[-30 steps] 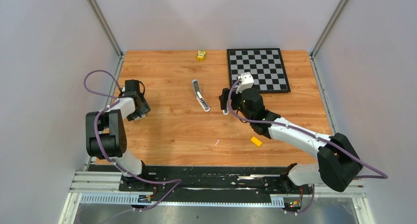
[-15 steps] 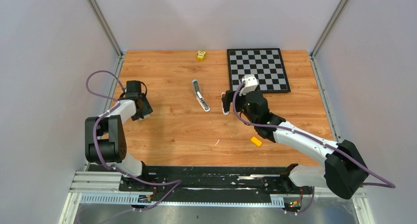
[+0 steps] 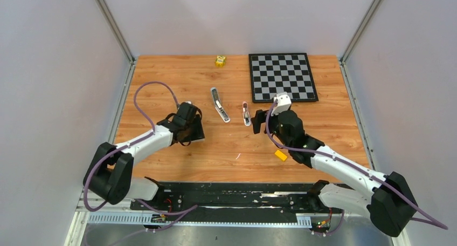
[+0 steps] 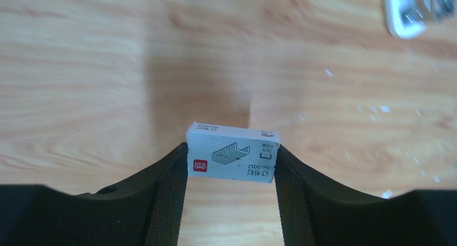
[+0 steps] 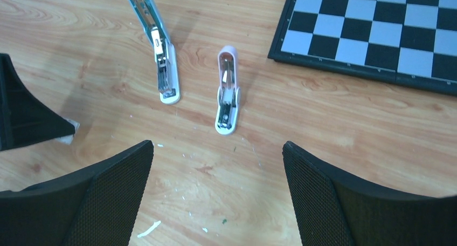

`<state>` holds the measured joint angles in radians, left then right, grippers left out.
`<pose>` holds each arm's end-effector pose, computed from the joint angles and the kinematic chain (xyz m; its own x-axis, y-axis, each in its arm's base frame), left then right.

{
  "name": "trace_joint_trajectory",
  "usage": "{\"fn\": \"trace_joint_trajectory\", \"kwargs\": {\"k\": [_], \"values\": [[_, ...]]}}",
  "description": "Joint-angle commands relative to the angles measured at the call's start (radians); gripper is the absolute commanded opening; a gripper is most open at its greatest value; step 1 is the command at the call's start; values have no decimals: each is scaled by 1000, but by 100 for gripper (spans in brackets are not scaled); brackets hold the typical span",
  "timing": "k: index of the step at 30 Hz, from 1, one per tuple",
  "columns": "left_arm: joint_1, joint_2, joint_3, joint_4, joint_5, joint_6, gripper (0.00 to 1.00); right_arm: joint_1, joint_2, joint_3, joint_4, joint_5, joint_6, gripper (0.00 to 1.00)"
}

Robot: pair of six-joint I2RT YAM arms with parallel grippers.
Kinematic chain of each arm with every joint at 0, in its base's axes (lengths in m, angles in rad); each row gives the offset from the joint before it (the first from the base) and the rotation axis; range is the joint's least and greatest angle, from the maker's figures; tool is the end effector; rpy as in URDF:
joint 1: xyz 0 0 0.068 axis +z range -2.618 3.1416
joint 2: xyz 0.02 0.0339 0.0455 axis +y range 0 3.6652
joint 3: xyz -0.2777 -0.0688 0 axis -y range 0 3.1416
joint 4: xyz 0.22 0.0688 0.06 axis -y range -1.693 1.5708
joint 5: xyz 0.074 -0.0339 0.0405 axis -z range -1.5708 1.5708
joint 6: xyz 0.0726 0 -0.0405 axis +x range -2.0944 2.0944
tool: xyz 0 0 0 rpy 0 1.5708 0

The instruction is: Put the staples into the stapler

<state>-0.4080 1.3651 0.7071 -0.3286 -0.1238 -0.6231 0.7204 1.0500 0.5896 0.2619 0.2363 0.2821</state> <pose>0.2372 -0.0928 0.1765 -0.8151 -0.2786 -0.5080 -0.1778 0.9548 -0.2382 0.1971 0.1504 0.2819 -0.2729 0.1206 -0.9545 -0.4091 0.8834 0.2286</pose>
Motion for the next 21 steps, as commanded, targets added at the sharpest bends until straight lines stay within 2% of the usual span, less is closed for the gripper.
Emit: {"fn": "trace_joint_trajectory", "kwargs": {"k": [1,5,13,18,21], "values": [[-166,-65,-30,33,-12,-197,54,11,-70,-33,-86,27,22,93],[-287,-34,-13,73,-64,-283,54,12,-138,-67,-110,43,22,93],[-410,140,65,137,-72,-379,55,11,-174,-69,-158,57,41,93],[-432,153,87,196,-5,-421,66,11,-169,-69,-167,56,63,93],[-430,115,88,201,-4,-393,70,11,-151,-63,-171,9,105,91]]}}
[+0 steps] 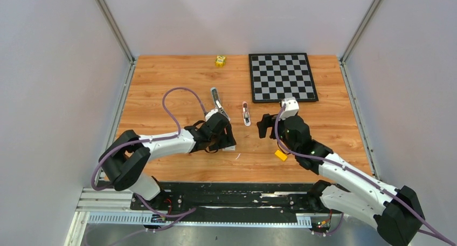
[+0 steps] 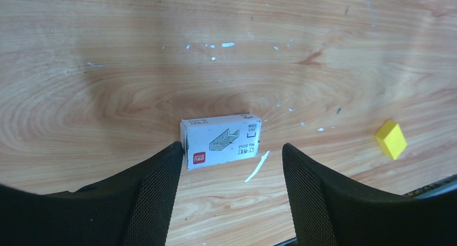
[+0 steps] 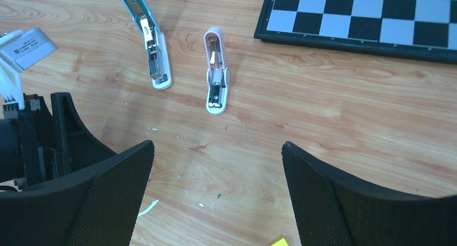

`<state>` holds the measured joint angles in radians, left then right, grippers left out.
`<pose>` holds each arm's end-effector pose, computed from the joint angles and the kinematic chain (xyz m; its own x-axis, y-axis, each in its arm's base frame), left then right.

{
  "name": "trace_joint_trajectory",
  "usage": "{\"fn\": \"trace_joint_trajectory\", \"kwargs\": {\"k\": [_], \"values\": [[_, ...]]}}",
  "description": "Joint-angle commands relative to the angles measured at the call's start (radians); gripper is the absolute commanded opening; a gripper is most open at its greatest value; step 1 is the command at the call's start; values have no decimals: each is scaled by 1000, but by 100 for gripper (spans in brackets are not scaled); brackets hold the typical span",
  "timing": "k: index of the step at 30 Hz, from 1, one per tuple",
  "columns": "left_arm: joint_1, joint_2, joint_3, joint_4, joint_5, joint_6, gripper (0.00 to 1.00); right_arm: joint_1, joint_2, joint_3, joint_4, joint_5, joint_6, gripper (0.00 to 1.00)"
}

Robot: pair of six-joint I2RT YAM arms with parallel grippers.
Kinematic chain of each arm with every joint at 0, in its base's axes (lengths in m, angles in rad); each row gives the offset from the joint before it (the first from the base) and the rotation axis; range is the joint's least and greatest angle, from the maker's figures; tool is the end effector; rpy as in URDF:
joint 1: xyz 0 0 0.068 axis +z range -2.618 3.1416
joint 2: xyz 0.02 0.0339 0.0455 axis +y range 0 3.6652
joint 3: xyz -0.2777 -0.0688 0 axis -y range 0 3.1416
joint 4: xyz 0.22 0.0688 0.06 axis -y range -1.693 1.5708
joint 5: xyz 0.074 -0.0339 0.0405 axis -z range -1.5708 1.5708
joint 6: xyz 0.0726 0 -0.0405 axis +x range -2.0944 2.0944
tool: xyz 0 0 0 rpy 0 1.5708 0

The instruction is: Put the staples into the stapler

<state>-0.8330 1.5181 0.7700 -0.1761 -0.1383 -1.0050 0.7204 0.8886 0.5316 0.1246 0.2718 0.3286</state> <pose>0.2061 -0.2118 0.1687 -0.8593 -0.2977 -0.4159 -0.0903 0.8887 -0.4496 0.1722 0.1253 0.2752 -0.3055 0.1454 -0.9410 -0.3598 0.8974 0.2555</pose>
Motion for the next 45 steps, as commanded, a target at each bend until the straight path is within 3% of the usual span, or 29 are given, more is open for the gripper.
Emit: {"fn": "trace_joint_trajectory", "kwargs": {"k": [1,6,12,15,22,32,45], "values": [[-2,-52,29,32,6,9,70,11,19,-3,-30,-50,78,89],[45,-124,3,49,37,221,71,11,100,15,-4,-185,172,79],[57,-137,-12,81,101,692,72,-34,191,20,71,-400,247,57],[57,-96,3,85,171,775,75,-102,227,-4,136,-509,291,50],[72,5,-5,225,339,792,75,-156,175,-35,97,-509,264,50],[112,110,20,265,514,796,74,-160,54,-70,32,-456,200,54],[109,44,-78,278,588,759,66,-179,57,-72,45,-527,190,54]]}}
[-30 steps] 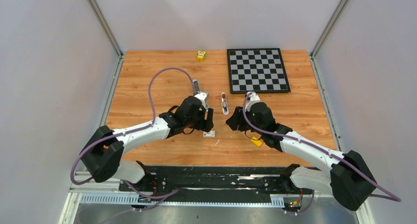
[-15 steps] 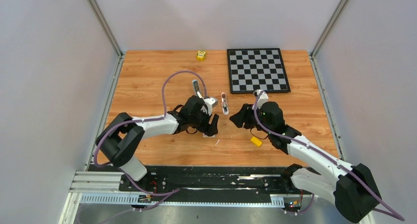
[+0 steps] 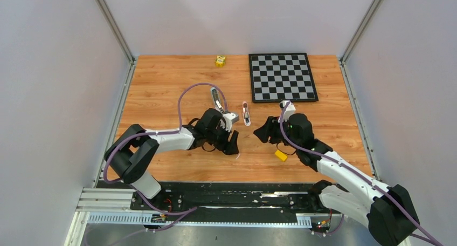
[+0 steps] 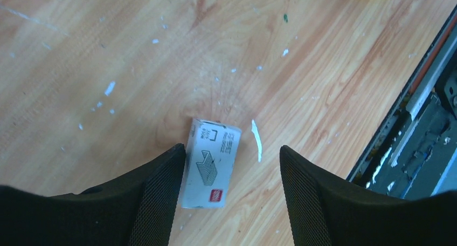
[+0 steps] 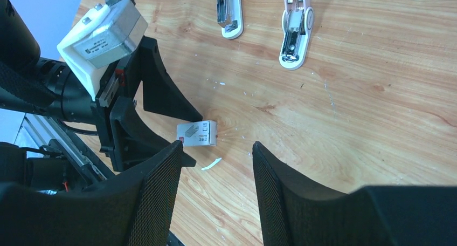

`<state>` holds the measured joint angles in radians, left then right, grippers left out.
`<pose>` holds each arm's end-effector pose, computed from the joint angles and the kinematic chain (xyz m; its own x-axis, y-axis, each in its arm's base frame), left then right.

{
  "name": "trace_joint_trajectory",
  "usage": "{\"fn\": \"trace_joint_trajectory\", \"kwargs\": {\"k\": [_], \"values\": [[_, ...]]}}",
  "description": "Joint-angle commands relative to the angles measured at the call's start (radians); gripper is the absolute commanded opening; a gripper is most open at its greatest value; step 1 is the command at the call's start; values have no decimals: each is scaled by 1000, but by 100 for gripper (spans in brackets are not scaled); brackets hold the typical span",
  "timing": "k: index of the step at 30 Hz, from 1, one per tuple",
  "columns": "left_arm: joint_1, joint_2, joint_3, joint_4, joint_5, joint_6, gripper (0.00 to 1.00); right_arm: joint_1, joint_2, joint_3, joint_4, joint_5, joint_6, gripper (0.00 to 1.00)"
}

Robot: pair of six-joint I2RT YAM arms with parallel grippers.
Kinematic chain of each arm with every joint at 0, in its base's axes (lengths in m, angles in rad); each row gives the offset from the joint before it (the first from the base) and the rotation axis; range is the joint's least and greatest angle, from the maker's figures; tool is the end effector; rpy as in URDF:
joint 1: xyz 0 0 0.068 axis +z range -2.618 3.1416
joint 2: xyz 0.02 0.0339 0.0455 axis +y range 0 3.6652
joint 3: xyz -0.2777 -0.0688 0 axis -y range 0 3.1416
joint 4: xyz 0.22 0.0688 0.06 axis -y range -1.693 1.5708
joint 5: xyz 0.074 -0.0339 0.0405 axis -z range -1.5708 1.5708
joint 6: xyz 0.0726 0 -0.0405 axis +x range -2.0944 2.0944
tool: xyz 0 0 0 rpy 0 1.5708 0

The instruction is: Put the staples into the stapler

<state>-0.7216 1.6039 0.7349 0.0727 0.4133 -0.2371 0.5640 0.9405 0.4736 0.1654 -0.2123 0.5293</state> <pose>0.2174 -0.2302 0.1614 -0.7132 0.3411 -0.6124 0.6670 0.5988 -0.4433 0.1762 0.1296 0.2493 -0.5663 0.2258 -0.7926 -0.4711 0.7004 0.5362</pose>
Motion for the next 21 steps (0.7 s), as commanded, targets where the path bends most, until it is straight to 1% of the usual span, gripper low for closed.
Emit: {"fn": "trace_joint_trajectory", "kwargs": {"k": [1,4,7,11,13,17,21], "values": [[-5,-47,-50,34,37,-13,66,-25,9,-14,8,-50,-10,53],[-15,-63,-57,21,5,-7,65,-31,23,-12,29,-85,-10,52],[-29,-86,-63,12,-77,17,68,-42,65,5,47,-148,-18,50],[-66,-110,-52,-16,-242,32,70,-78,171,44,96,-294,-35,45],[-80,-114,-51,-24,-293,31,69,-99,243,80,102,-380,-39,44],[-112,-121,-51,-34,-350,35,70,-110,386,164,95,-522,-67,44],[-142,-108,-63,-28,-376,21,72,-111,494,220,125,-603,-68,42]]}}
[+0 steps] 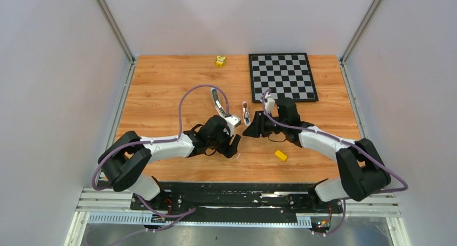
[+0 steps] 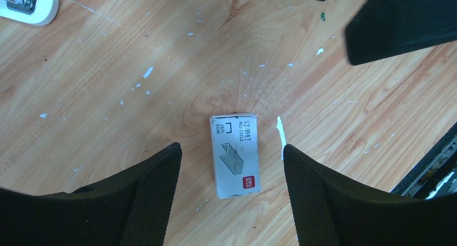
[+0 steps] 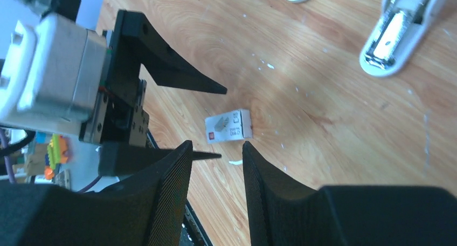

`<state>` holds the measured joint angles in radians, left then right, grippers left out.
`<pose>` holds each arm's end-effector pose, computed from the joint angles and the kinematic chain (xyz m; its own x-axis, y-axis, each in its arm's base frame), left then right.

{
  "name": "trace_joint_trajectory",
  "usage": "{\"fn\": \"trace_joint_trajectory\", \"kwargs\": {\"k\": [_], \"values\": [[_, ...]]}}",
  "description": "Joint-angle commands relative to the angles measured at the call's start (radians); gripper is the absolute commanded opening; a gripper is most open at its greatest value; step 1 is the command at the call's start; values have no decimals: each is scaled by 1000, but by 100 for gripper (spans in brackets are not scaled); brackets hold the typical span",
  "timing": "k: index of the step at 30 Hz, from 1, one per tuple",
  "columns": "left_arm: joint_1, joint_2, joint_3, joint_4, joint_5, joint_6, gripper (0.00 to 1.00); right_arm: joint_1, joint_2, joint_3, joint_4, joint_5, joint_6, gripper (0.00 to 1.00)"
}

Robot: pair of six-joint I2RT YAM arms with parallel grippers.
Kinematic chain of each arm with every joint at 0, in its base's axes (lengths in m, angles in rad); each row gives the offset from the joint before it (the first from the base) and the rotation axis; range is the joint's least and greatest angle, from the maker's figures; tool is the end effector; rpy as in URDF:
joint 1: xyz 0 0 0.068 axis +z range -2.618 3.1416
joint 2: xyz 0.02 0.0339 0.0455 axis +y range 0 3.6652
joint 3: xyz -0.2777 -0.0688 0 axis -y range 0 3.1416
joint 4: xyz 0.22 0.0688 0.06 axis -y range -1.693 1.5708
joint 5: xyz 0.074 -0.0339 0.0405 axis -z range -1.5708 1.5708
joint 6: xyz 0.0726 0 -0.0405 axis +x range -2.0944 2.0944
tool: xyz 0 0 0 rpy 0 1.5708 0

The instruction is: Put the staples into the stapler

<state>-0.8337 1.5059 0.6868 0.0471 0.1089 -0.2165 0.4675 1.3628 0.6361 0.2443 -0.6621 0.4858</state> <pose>0.1963 -0.2280 0.1689 -0.6273 0.3733 -0.6835 0.6693 0.7072 -0.2280 0.2327 0.1675 0.2230 -0.7592 0.0293 -0.6502 -0.5509 0.5032 0.6658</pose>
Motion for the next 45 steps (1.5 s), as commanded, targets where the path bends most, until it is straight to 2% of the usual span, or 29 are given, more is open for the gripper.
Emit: {"fn": "trace_joint_trajectory", "kwargs": {"k": [1,5,18,21,29,45], "values": [[-38,-7,-20,6,-76,-2,72,-14,94,68,49,-157,-23,41],[-50,4,-32,21,-105,-3,67,-10,167,91,54,-157,-20,36],[-72,45,-65,87,-107,18,65,47,346,122,102,-194,-14,35],[-77,47,-69,86,-141,21,61,54,377,136,103,-205,-14,33],[-87,27,-75,72,-175,43,52,84,426,157,107,-209,-13,32],[-106,0,-100,95,-192,54,49,102,482,155,153,-254,11,28]]}}
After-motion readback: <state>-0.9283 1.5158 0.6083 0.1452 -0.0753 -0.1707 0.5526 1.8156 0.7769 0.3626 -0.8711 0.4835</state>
